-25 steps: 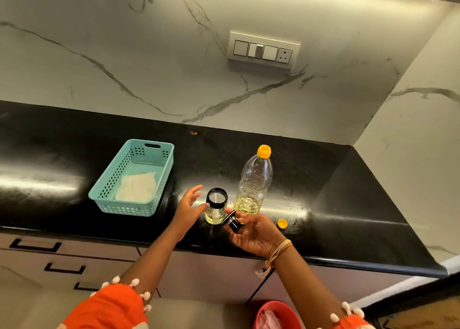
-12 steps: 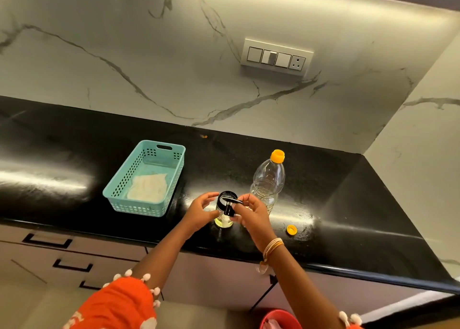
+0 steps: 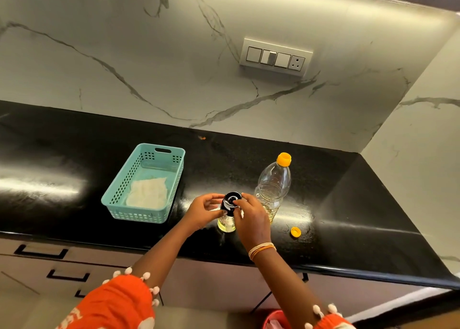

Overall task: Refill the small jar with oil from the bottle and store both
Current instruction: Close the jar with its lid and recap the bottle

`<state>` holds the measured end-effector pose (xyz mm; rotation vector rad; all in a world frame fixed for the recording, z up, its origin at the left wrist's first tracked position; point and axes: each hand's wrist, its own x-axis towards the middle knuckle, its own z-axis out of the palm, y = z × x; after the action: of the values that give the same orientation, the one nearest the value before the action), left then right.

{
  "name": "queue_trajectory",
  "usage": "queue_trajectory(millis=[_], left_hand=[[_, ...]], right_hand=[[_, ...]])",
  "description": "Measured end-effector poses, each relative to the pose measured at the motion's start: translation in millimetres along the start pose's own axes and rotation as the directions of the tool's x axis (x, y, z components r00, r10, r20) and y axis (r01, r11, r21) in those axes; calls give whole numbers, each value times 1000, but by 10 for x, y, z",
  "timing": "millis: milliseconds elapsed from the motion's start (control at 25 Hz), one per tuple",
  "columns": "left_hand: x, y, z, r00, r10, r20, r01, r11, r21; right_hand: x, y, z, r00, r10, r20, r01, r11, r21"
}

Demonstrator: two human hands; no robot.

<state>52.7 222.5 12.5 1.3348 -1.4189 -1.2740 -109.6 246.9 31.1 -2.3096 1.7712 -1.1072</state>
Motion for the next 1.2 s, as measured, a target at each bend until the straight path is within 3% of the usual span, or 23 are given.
queue_trajectory(millis=[320,440,560,640,760,1040,1200], left_hand=[[6,-21,-25,999,31,13,-31,999,17],[-55,-55,38,990,10,-142,2,996,85],[-164,-89,154,935,56,-351,0,987,158],[-244,-114,250,912,108,-396,-31,980,195],[-332,-128,432,918,171,-358,-85,966,244],[-297,-16,849,935,219,-278,-146,955,260],[-282,67,1029,927,296,-233,-214,923,319]], right_hand=[[-64,29,27,996,5,91,-2,999,-35],[-113,47,-39,1000,6,15,-6,999,31],[-177,113,-114,996,89,-30,-85,989,119],[-232,187,-149,989,145,-34,-139,979,150],[-351,385,-222,978,211,-4,-207,965,162],[-423,1046,-460,881,450,147,-443,893,-80],[-334,1398,-493,794,513,326,-431,854,-291]])
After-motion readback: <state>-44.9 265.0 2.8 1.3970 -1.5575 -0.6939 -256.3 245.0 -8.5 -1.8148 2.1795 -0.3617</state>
